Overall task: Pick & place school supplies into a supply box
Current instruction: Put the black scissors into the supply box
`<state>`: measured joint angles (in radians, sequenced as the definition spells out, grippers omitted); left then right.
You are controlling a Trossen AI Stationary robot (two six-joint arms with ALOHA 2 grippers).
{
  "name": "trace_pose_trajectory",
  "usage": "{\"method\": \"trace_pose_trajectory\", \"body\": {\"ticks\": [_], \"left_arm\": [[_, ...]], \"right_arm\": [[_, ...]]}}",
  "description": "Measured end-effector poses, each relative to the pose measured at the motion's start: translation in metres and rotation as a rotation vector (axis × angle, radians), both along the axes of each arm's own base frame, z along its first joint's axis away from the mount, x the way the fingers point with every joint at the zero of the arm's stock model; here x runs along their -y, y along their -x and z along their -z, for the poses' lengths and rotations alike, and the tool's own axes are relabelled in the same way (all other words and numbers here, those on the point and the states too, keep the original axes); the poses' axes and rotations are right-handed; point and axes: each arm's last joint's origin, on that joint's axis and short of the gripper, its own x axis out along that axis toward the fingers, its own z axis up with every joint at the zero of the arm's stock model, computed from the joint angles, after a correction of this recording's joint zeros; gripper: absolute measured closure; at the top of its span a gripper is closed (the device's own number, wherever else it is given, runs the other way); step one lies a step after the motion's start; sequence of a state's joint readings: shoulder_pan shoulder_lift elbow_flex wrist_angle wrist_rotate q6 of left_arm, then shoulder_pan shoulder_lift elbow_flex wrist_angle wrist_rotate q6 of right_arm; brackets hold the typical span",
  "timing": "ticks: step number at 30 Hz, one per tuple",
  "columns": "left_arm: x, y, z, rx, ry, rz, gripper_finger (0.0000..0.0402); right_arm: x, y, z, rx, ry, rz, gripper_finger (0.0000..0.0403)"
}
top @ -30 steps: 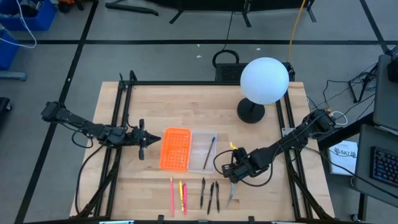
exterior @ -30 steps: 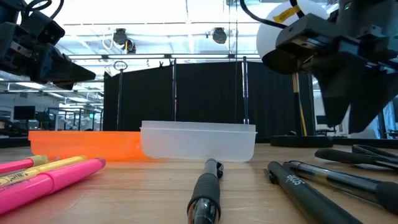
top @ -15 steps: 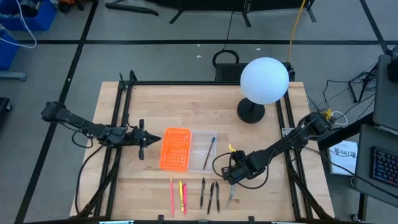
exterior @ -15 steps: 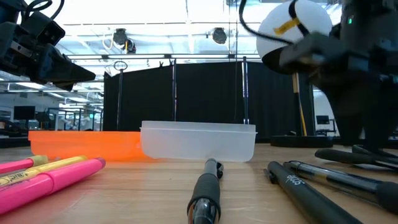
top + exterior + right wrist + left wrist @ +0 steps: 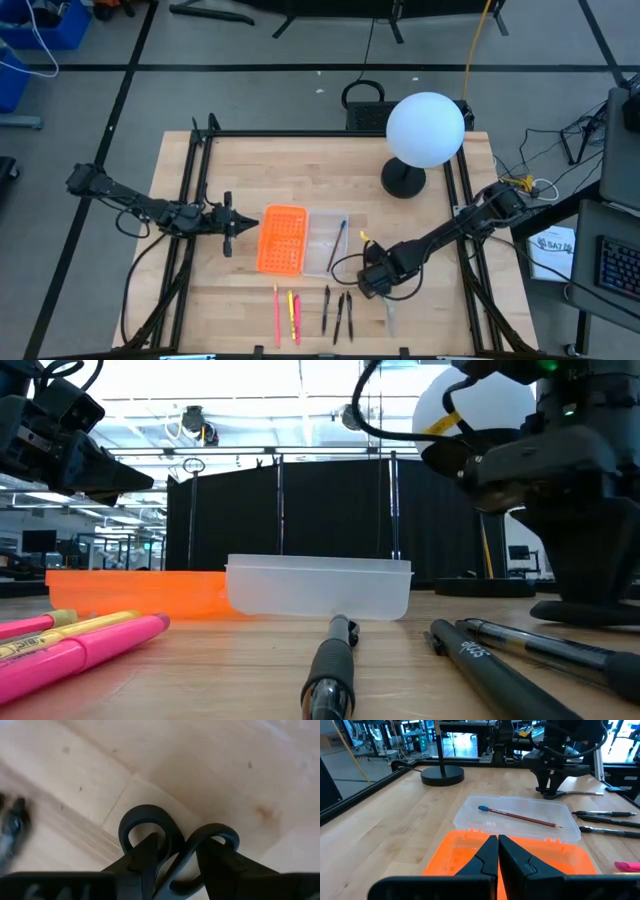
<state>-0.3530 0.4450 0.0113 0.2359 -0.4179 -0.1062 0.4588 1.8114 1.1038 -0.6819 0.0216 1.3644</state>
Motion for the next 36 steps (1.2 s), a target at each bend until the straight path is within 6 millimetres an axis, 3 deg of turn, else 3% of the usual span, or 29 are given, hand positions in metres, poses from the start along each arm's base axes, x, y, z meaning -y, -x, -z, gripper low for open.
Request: {"method": "trace_pose_trajectory", "body": {"ticks": [5,10,16,36], "left_arm": [[0.0,0.0,0.0,0.0,0.0,0.0,0.038],[0.0,0.0,0.0,0.0,0.002,-0.001,0.038],[0.0,0.0,0.0,-0.001,0.014,0.004,0.038],[0.001,0.0,0.003,-0.025,0.06,0.035,0.038]], "right_arm": [[0.0,0.0,0.012,-0.037,0.015,-0.104,0.03],[0.003,0.004,0.033,-0.129,-0.048,0.026,0.0353],[0.007,0.002,0.031,-0.095,-0.095,0.061,0.0364],[0.023,0.007,-0.062,0.347,-0.084,0.249,0.0365]]}}
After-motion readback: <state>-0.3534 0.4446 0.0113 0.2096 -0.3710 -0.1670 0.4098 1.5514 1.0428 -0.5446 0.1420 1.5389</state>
